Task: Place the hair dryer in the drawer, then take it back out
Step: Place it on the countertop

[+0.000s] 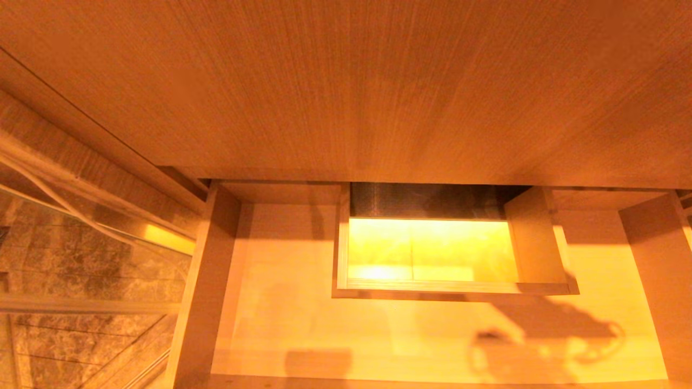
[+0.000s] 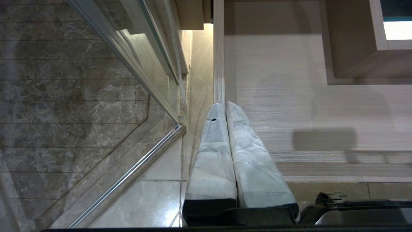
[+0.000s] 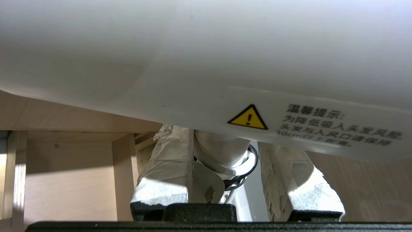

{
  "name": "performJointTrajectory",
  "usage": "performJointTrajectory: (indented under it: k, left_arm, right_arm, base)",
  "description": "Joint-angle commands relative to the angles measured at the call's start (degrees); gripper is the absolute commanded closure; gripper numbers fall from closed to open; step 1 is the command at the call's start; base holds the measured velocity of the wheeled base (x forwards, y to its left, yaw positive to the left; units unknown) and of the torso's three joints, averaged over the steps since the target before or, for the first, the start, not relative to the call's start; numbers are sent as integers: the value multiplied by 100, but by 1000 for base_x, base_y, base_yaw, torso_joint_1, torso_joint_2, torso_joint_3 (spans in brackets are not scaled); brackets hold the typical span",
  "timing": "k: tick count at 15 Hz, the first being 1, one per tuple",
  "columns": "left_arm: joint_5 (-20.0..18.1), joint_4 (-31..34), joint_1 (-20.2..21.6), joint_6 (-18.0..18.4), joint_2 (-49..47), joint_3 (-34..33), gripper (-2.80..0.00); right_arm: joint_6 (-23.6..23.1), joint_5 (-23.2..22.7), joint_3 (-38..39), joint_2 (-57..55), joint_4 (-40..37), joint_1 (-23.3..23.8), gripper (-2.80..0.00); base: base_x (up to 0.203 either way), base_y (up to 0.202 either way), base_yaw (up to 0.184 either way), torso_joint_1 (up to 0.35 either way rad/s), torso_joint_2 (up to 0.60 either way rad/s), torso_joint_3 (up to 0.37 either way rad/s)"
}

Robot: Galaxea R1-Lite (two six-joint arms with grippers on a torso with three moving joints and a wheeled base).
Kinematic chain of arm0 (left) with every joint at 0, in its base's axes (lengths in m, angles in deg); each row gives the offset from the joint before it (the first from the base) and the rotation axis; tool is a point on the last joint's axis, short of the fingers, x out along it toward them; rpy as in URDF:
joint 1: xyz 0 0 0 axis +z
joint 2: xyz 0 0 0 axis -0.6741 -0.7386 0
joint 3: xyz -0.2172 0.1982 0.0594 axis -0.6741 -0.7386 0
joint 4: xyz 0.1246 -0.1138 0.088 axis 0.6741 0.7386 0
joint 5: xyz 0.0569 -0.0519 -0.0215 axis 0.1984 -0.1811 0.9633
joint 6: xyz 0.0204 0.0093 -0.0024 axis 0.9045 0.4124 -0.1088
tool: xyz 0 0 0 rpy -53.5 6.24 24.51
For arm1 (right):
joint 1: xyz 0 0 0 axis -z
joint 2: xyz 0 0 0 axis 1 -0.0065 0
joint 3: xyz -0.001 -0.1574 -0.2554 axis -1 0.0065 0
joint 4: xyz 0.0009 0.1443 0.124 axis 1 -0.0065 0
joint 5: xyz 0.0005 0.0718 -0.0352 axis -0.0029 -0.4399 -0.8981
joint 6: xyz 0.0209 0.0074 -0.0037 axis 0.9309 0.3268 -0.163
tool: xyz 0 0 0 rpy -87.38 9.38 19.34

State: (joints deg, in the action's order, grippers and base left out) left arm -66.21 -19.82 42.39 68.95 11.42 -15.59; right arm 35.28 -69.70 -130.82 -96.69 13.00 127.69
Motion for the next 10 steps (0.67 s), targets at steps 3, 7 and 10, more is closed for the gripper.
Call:
performJointTrajectory:
  k: [3,7,10]
  left_arm:
    - [1,-1,0,0,0,-9,0]
    - [1,-1,0,0,0,-9,0]
    - [1,-1,0,0,-1,-9,0]
  right_arm:
    - [-14,5,-13,36,-18,0,0]
    - [-14,5,-13,55,-35,8,0]
    - [-14,4,-5,63,-1,0,0]
  base:
    - [0,0,0,4,-137,-121]
    - [3,-5,38,64,-340,-275]
    - [3,-1,130,22,-71,-69]
